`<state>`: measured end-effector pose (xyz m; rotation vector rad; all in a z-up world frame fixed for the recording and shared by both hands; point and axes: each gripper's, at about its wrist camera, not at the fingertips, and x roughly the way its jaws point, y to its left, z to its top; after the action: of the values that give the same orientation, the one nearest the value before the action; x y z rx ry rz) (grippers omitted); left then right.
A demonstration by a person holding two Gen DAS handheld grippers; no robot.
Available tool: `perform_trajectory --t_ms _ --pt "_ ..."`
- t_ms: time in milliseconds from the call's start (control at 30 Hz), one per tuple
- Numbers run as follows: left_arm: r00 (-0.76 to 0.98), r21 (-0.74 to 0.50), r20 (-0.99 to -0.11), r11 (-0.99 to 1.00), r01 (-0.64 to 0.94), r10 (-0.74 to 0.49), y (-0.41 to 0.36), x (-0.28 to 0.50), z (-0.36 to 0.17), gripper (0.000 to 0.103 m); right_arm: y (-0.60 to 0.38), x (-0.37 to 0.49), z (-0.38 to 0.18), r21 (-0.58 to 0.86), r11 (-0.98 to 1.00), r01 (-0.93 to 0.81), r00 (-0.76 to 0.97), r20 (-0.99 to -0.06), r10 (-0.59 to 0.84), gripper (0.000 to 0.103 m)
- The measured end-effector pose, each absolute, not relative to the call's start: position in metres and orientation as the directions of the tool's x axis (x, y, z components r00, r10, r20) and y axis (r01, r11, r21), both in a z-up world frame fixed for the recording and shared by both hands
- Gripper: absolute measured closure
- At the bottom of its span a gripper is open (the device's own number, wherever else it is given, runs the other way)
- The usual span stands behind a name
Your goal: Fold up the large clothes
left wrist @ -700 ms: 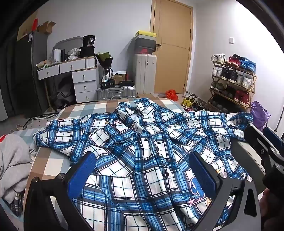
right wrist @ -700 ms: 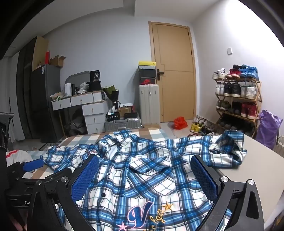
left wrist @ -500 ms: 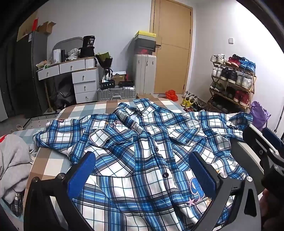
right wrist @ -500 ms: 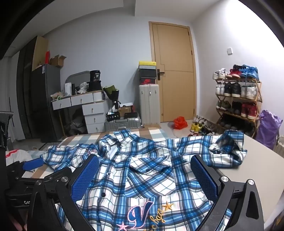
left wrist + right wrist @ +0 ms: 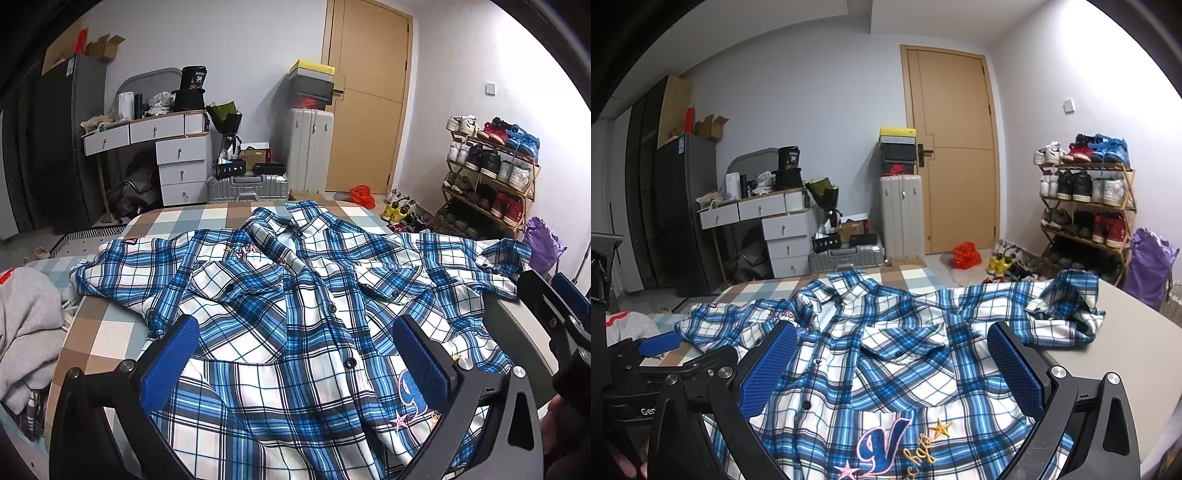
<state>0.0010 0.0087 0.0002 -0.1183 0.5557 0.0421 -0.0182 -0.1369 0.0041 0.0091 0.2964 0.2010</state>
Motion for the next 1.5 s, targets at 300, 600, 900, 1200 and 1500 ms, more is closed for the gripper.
perform_trajectory --t_ms 300,600,900,1200,1500 --pt "0.838 -0.121 -0.545 0.99 -0.074 -0.004 0.01 0.002 -0.001 0.001 -0.137 -0.018 0.003 0.042 0.979 -0.2 0.935 -0.289 0.203 0.0" --pt "0.843 -0.133 -0.537 0.989 -0.058 -0.023 0.006 0.001 -0.001 0.001 -0.136 -0.012 -0.001 0.027 0.983 -0.184 0.929 -0.323 0.183 0.0" --pt "0.818 -0.164 -0.571 0.986 -0.033 -0.067 0.0 0.007 -0.006 0.001 -0.152 0.003 0.006 0.063 0.985 -0.158 0.917 -0.361 0.17 0.0" --pt "0.798 -0.134 -0.588 0.989 0.066 -0.133 -0.025 0.014 -0.009 0.001 -0.204 0.084 0.062 -0.193 0.964 -0.182 0.893 -0.444 0.08 0.0" --pt "0.757 -0.085 -0.636 0.988 0.127 -0.152 -0.042 0.029 -0.022 0.001 -0.281 0.233 0.036 -0.306 0.928 -0.214 0.572 -0.809 -0.135 0.004"
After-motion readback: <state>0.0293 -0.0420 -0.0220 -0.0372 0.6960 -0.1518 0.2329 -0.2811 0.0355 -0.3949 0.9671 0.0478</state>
